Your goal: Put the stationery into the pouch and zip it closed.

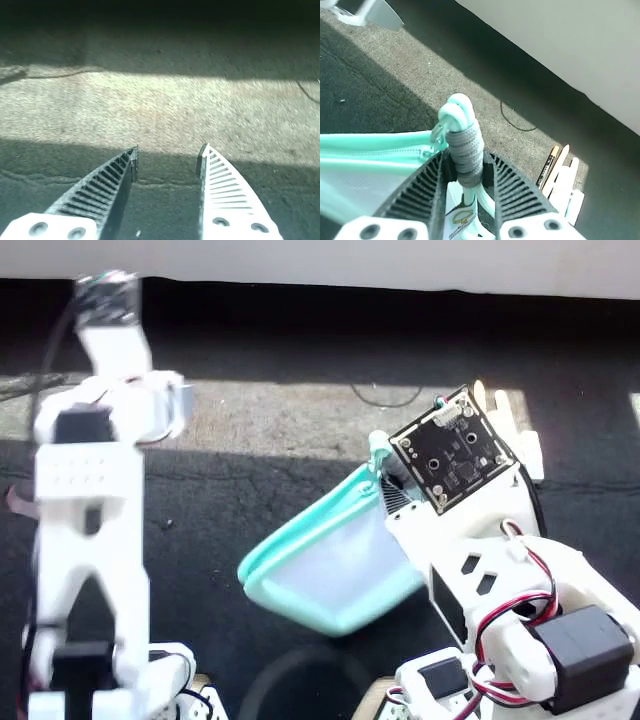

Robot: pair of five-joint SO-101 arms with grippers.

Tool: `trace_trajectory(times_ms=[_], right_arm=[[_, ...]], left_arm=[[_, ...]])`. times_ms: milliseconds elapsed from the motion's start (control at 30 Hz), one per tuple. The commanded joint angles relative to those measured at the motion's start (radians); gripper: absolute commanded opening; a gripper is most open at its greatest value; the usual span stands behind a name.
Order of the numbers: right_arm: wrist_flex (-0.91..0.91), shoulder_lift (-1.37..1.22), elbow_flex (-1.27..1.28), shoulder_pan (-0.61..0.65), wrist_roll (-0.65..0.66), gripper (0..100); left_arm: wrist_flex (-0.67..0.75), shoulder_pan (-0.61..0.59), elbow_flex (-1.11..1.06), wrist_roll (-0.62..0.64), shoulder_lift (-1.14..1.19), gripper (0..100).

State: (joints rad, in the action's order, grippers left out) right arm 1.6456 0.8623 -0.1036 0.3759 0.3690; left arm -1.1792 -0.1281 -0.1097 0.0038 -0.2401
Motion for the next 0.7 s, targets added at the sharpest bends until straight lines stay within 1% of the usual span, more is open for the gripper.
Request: trace_trajectory(times_ms=[0,167,367,500,633,667], right_arm=[[-0.102,0.001,-0.042,-0.001,-0.008,0.5],[-0.289,-0.031,0.047,-0.001,-0.009,0.5],[-0.384,-0.104,0.14,0.002,-0.008,0.5],[-0.45,-0.165,0.148,0.002,-0.009,0.5],[-0.506,-0.232,0.142,0.004,-0.017,0.5],[-0.515,-0.248,0.142,0.004,-0.046,0.5]], left_arm=[[-0.169,0.093,0.163,0.011,0.096,21],[-0.397,0.168,0.249,0.006,0.108,21],[-0.569,0.239,0.282,0.006,0.108,21],[-0.583,0.259,0.231,0.006,0.085,21],[-0.583,0.325,0.16,0.006,-0.005,21],[-0.582,0.344,0.142,0.006,-0.038,21]])
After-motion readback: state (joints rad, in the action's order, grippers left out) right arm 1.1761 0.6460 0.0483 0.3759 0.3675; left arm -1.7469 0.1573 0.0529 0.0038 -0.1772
